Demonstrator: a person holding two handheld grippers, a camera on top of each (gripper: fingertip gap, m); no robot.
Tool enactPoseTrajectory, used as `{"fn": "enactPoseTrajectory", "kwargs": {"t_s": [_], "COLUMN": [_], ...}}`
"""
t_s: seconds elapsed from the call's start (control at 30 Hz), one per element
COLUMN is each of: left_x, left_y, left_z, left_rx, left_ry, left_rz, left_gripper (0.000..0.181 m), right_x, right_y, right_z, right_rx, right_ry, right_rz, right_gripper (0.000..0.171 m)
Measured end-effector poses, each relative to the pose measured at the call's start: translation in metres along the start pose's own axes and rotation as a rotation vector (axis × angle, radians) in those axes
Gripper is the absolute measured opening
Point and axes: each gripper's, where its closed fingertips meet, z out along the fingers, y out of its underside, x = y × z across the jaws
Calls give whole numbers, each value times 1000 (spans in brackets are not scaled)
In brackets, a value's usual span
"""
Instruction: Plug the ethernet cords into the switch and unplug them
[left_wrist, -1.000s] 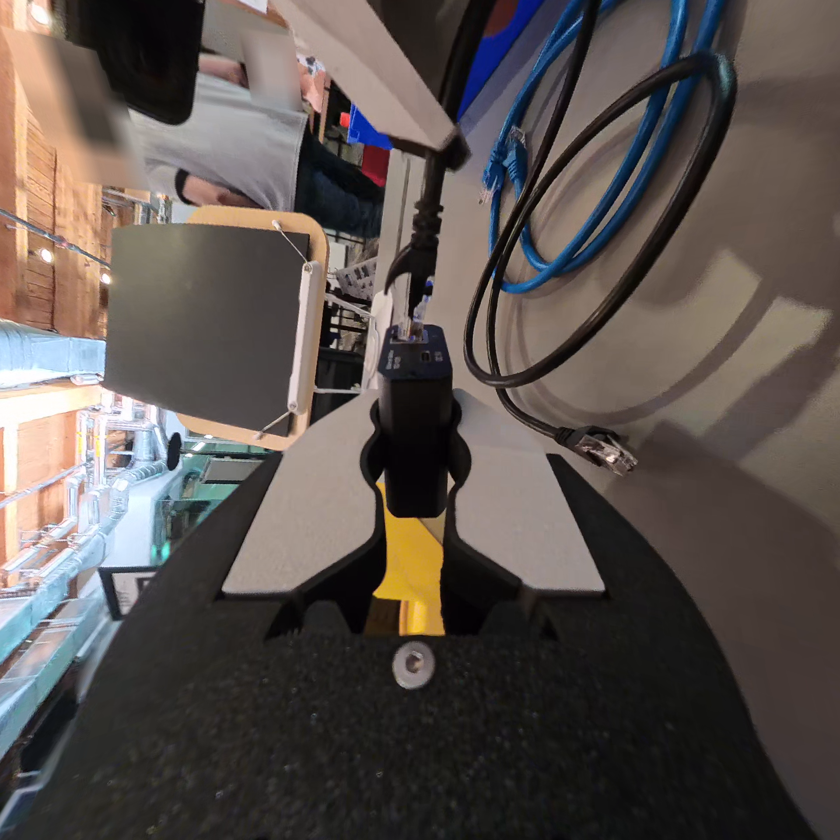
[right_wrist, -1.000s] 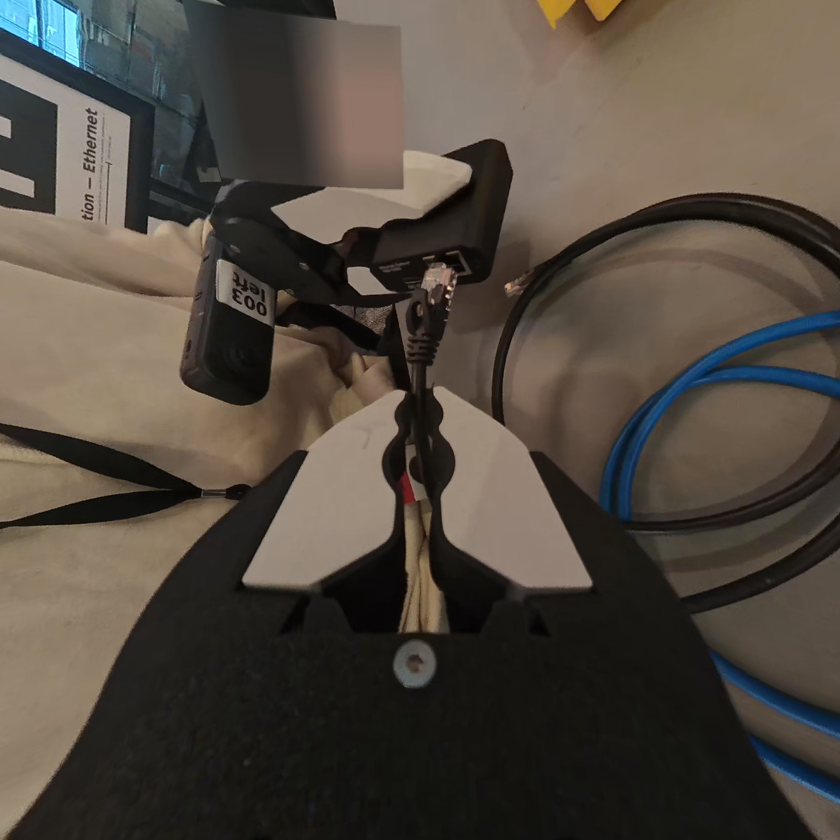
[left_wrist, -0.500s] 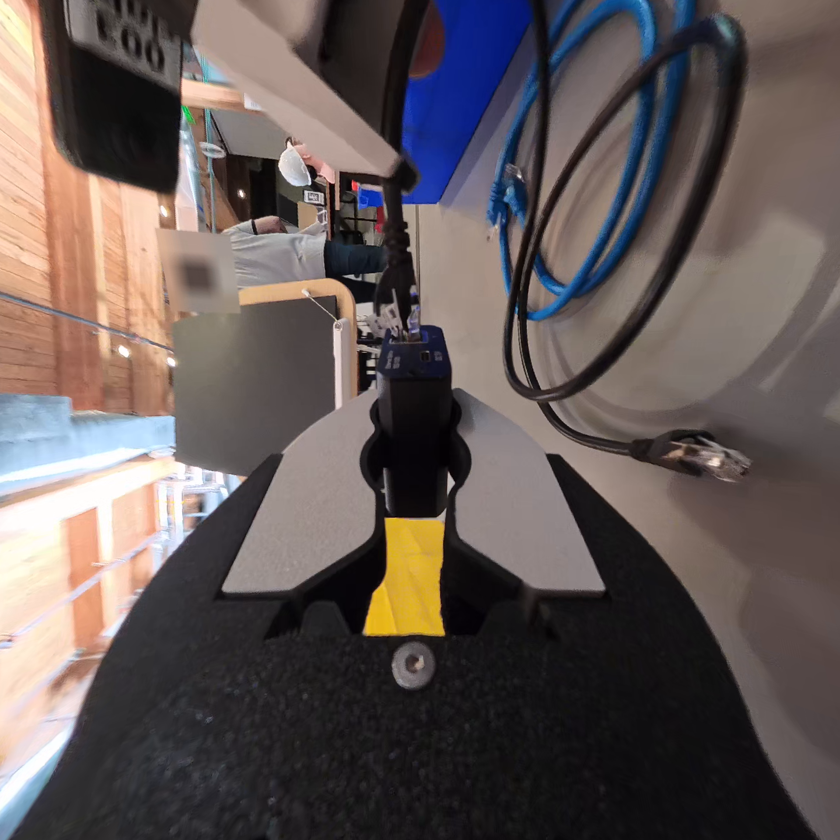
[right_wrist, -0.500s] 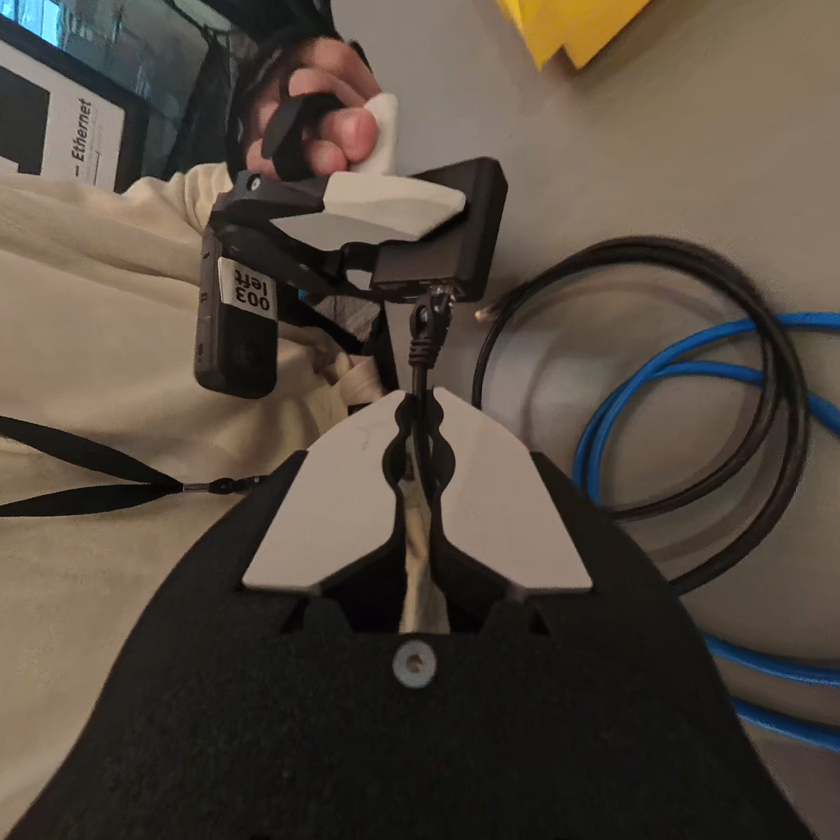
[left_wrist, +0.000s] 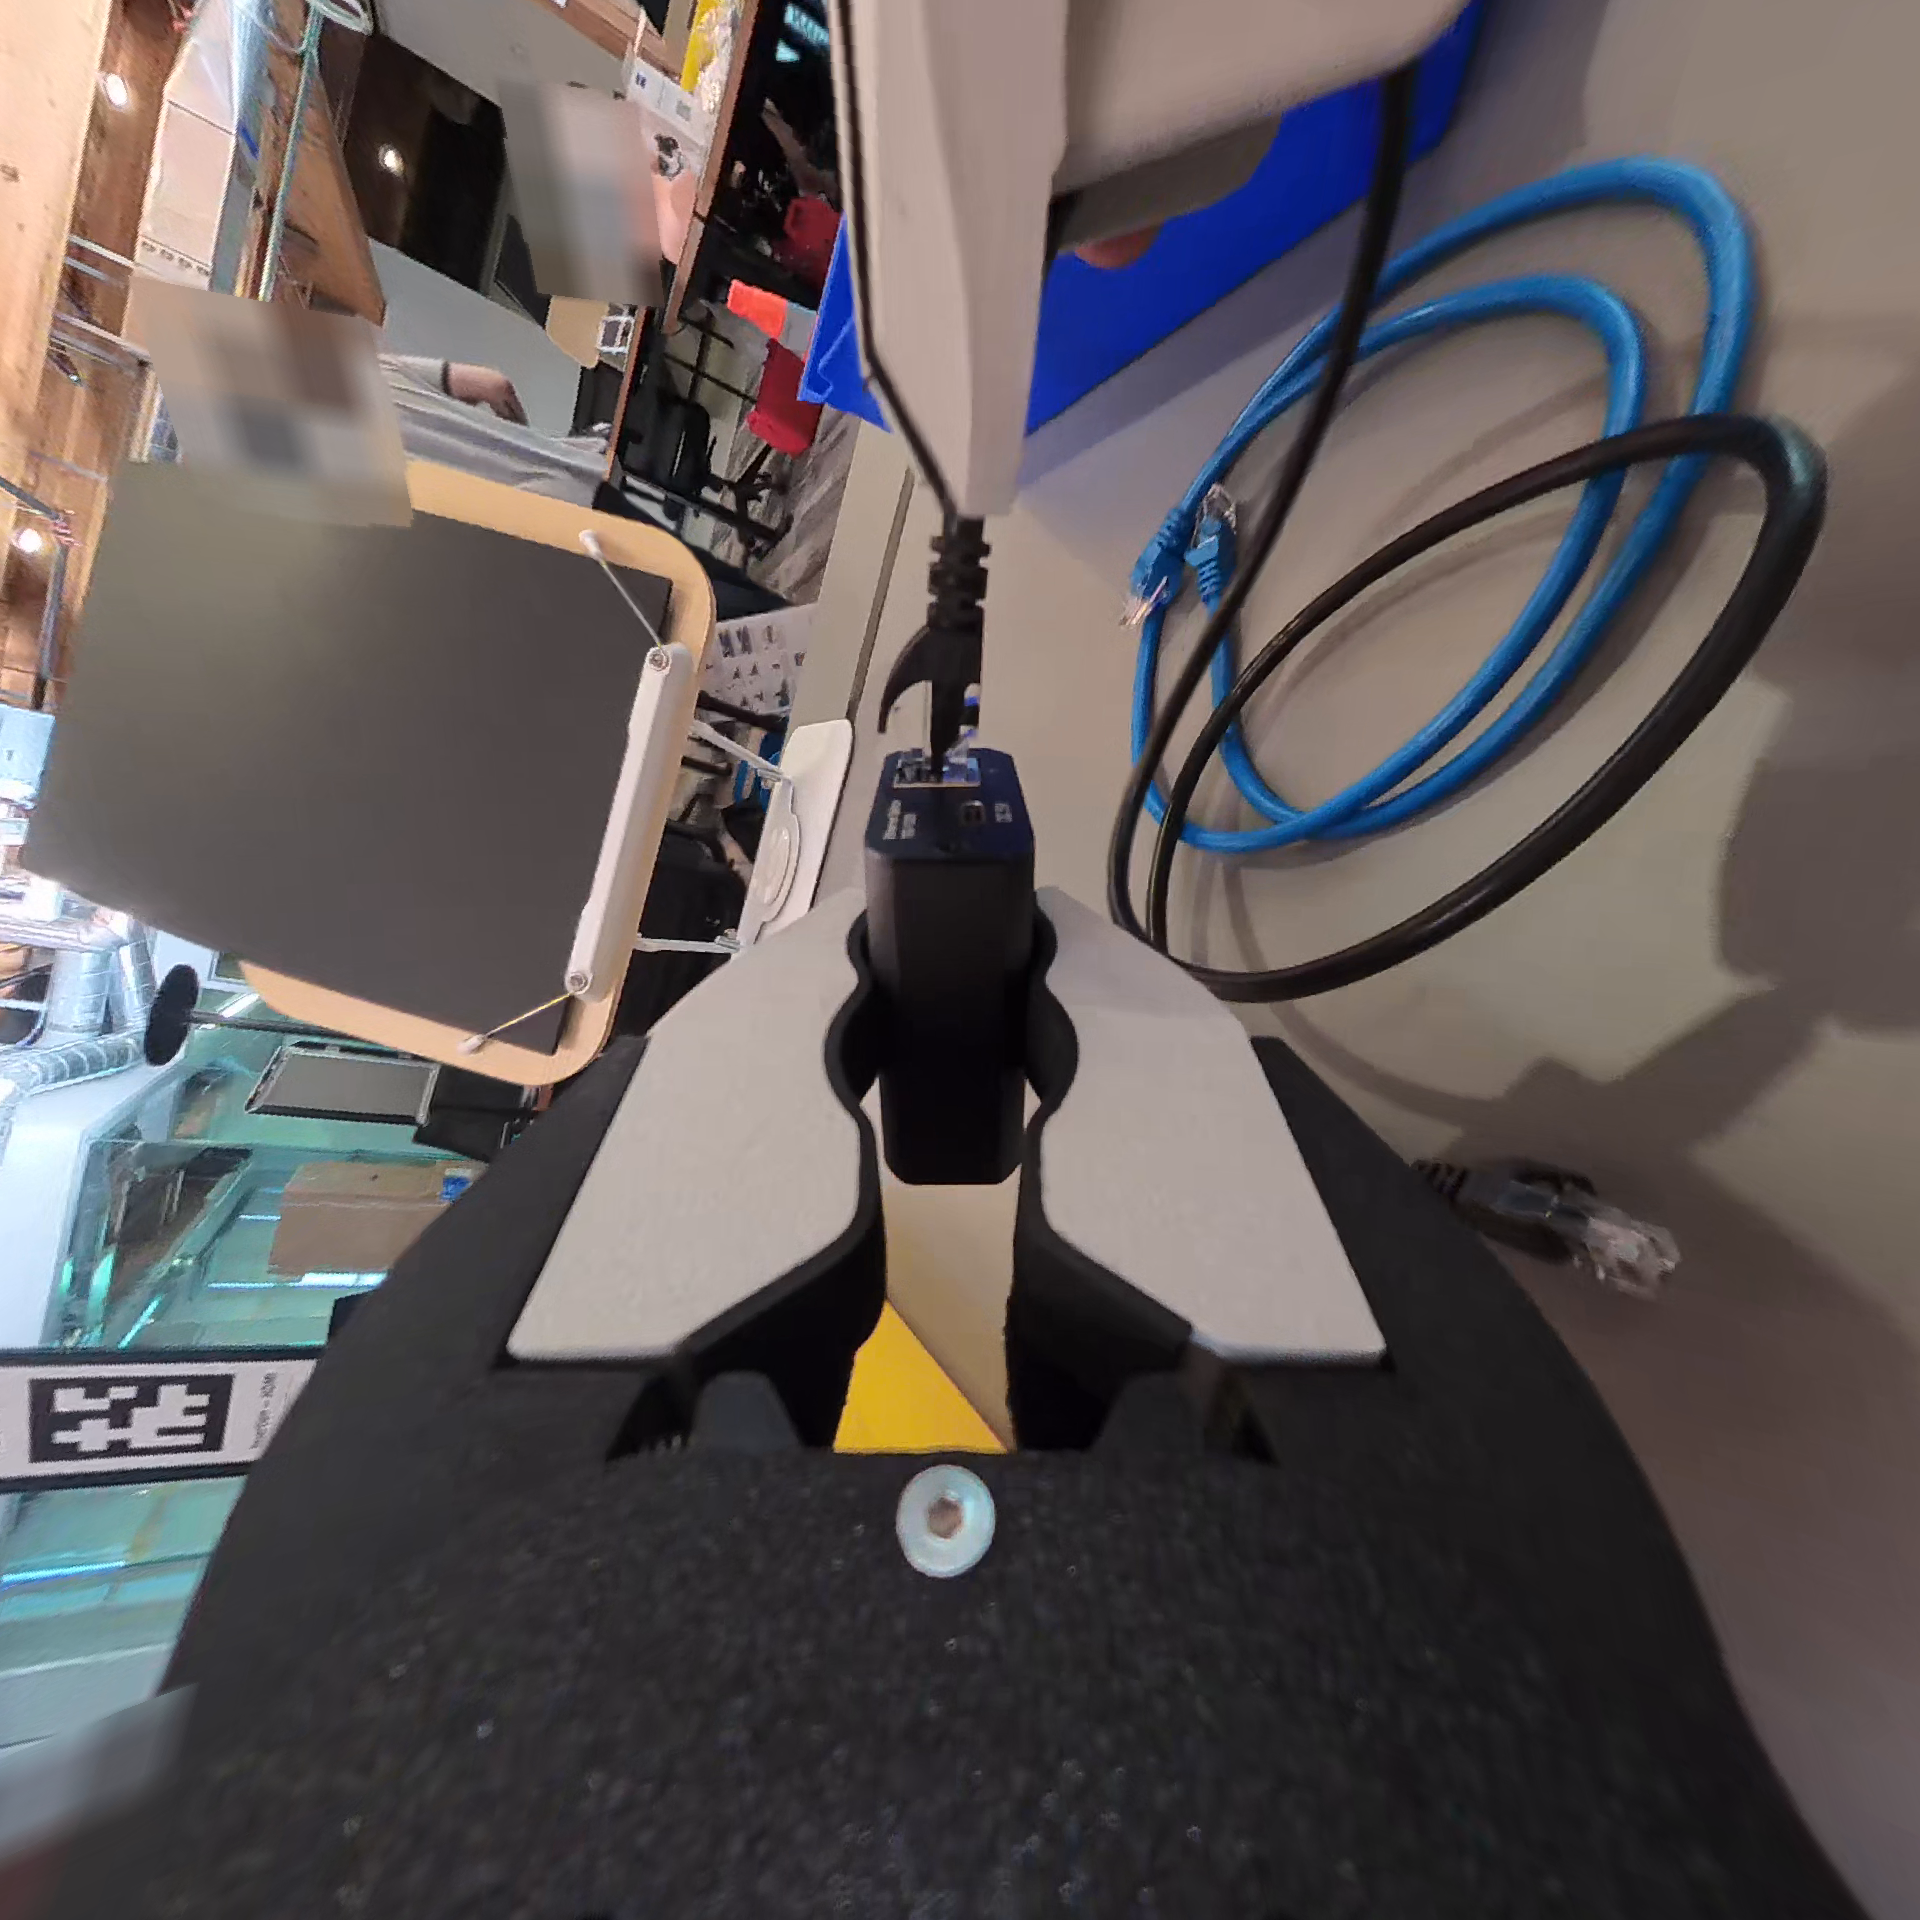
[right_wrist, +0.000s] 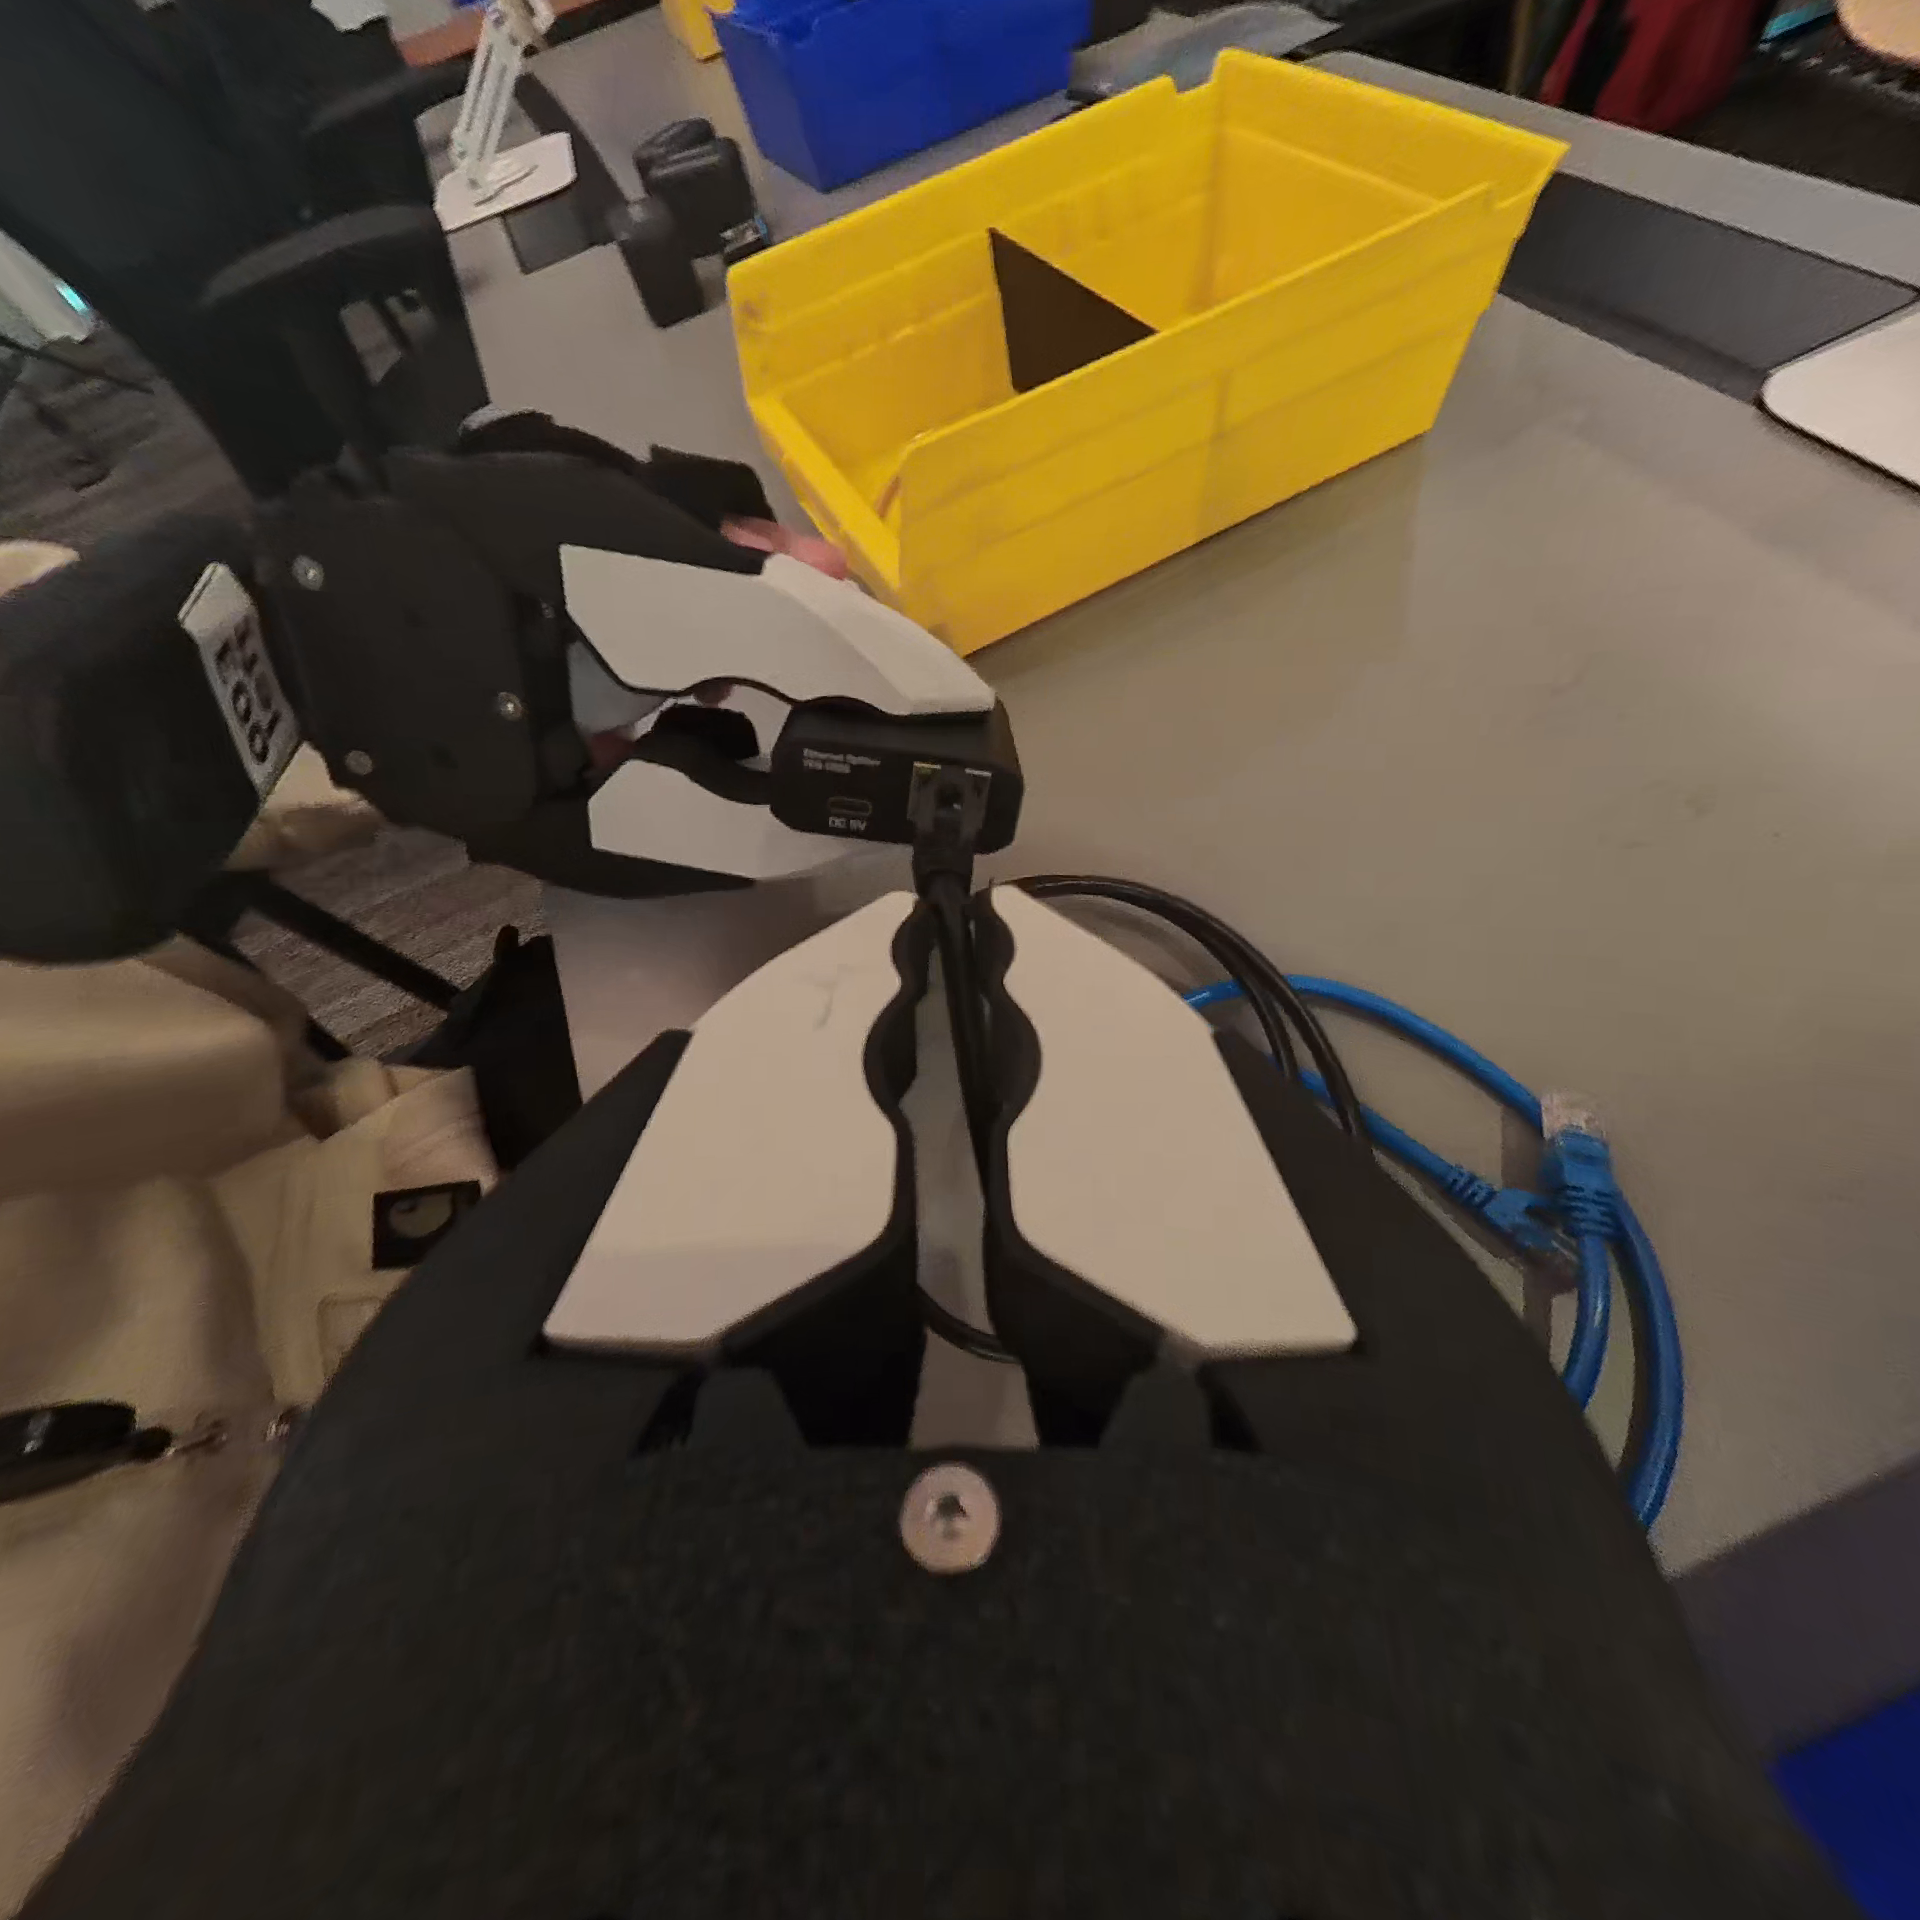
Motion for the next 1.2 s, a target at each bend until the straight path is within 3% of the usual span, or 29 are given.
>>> {"fn": "enactPoseTrajectory", "kwargs": {"t_s": [0.27, 0.73, 0.93, 1.07, 1.2], "left_x": [7, 12, 14, 17, 20], "left_y": [3, 8, -9, -11, 7], "left_z": [3, -1, -10, -11, 1], "left_rx": [-44, -70, 17, 62, -56], "left_ry": [37, 36, 57, 101, 82], "left_rz": [-93, -15, -11, -59, -16], "left_gripper": [23, 23, 23, 23, 23], "right_x": [6, 1, 3, -1, -3], "right_y": [-1, 9, 11, 13, 16], "right_z": [4, 16, 18, 15, 21], "right_rx": [12, -68, -86, -6, -24], "right_ry": [97, 6, -93, -336, -313], "right_rz": [-11, 43, 63, 191, 185], "right_gripper": [10, 10, 9, 10, 10]}}
